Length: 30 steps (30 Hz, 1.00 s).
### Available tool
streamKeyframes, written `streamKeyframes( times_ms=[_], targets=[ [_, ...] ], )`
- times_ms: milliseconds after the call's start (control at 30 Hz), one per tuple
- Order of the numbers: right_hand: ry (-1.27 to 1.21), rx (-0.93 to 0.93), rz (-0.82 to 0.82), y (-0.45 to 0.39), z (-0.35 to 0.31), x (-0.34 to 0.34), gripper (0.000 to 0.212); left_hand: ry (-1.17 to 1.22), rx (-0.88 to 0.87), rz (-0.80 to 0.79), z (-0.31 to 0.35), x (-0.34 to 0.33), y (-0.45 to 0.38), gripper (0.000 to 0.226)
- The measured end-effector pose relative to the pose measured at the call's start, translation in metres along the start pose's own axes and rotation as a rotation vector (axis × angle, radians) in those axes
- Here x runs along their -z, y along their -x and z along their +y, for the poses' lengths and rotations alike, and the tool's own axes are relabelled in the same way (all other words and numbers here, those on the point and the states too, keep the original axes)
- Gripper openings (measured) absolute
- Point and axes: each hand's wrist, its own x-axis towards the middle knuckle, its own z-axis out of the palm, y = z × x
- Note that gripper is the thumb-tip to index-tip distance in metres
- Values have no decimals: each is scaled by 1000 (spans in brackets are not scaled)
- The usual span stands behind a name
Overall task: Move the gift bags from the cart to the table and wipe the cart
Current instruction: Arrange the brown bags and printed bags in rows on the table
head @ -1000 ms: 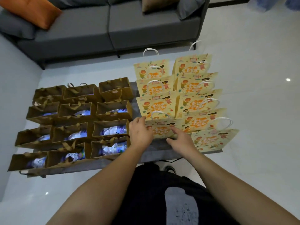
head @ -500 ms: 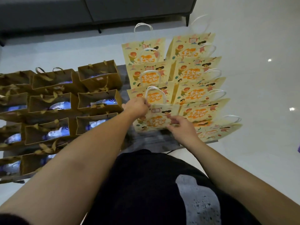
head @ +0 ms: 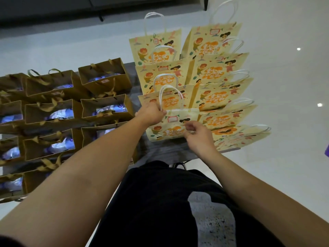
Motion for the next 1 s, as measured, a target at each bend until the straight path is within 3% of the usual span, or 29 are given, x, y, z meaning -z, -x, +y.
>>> streamKeyframes(
  times_ms=[167, 233, 300, 367, 433, 500, 567, 700, 867, 933, 1000],
  targets=[
    [56, 151, 123, -10, -16, 5, 55, 22, -53, -404, -6, 27, 19, 25],
    [142, 218, 99, -15, -22, 3, 62, 82, -46, -376, -9, 39, 23, 22],
    [213, 236, 41, -19, -24, -1, 58, 282, -71, -55, -12, 41, 21, 15],
    [245, 223, -11, -19, -23, -6, 52, 425, -102, 446, -11, 39, 22, 9],
    [248, 211, -35, -18, -21, -11, 49, 179, -173, 667, -6, 39, 15, 27],
    [241, 203, -44, -18, -20, -15, 48, -135, -246, 596, 1, 38, 4, 40],
    [226, 190, -35, -19, -20, -15, 47, -206, -230, 435, 12, 41, -5, 33],
    [219, 174, -51, -23, -24, -14, 48, -10, -122, 316, 22, 47, -24, 16],
    [210, 161, -30, -26, -26, -18, 46, 31, -128, 238, 23, 60, -31, 18],
    [202, 156, -18, -27, -27, -18, 44, 168, -172, 78, 23, 69, -31, 21],
    [182, 147, -7, -29, -28, -17, 42, 276, -191, -165, 22, 83, -28, 41]
  ],
)
